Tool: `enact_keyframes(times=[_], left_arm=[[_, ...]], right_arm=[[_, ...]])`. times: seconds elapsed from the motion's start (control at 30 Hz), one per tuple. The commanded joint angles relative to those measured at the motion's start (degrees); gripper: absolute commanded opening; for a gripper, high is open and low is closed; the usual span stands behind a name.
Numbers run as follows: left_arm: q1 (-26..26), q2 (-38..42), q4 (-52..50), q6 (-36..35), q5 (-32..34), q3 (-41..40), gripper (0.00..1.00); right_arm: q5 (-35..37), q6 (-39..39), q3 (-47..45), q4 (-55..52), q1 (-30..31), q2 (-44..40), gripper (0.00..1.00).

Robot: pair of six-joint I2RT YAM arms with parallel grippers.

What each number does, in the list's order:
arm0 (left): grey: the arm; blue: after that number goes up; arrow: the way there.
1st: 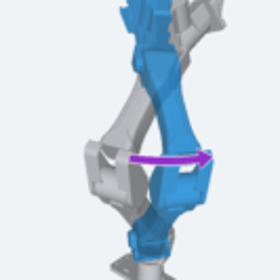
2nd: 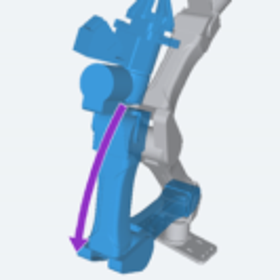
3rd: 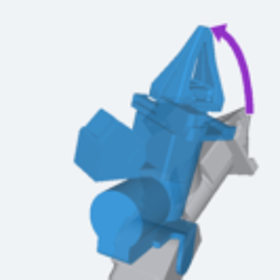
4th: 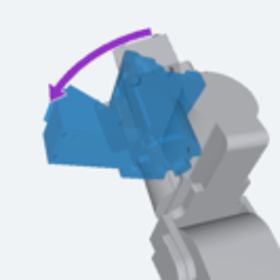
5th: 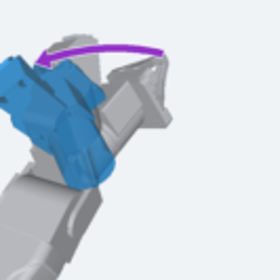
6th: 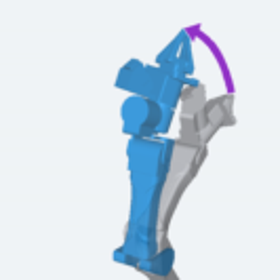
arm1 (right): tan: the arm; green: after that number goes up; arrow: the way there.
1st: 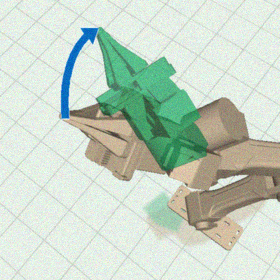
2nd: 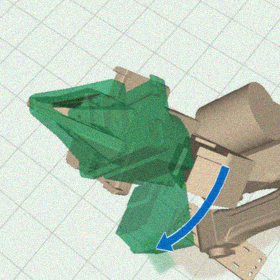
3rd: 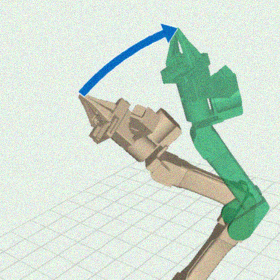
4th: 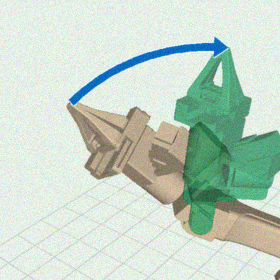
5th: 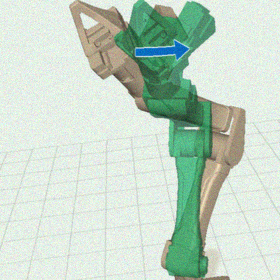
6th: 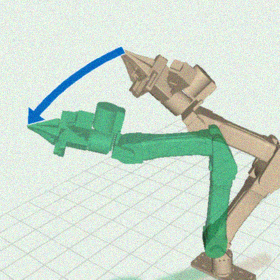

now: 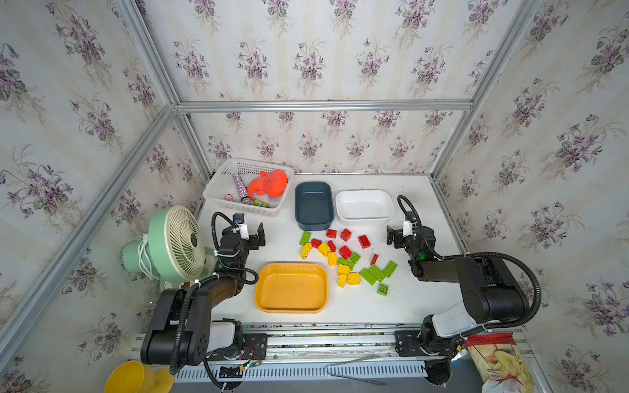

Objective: Sort the legos into containers by color
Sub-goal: Pick up the lego from the center of the table.

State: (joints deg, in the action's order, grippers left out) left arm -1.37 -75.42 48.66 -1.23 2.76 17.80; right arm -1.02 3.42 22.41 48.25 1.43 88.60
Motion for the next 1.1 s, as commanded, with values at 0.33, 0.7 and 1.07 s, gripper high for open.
enact_keyframes(times=[0.33, 0.7, 1.07], left_arm=[[0.43, -0.17, 1.01, -0.57, -1.4, 0.57, 0.99], [0.57, 0.01, 1.08, -0.59, -1.45, 0.39, 0.99], [0.49, 0.0, 1.08, -0.52, -1.45, 0.39, 0.99]], right_arm=[[-0.56, 0.18, 0.27, 2.16, 0.03, 0.05, 1.0], [-0.65, 0.1, 0.2, 2.29, -0.07, -0.06, 1.0], [0.3, -0.17, 0.3, 2.29, -0.04, -0.09, 1.0]])
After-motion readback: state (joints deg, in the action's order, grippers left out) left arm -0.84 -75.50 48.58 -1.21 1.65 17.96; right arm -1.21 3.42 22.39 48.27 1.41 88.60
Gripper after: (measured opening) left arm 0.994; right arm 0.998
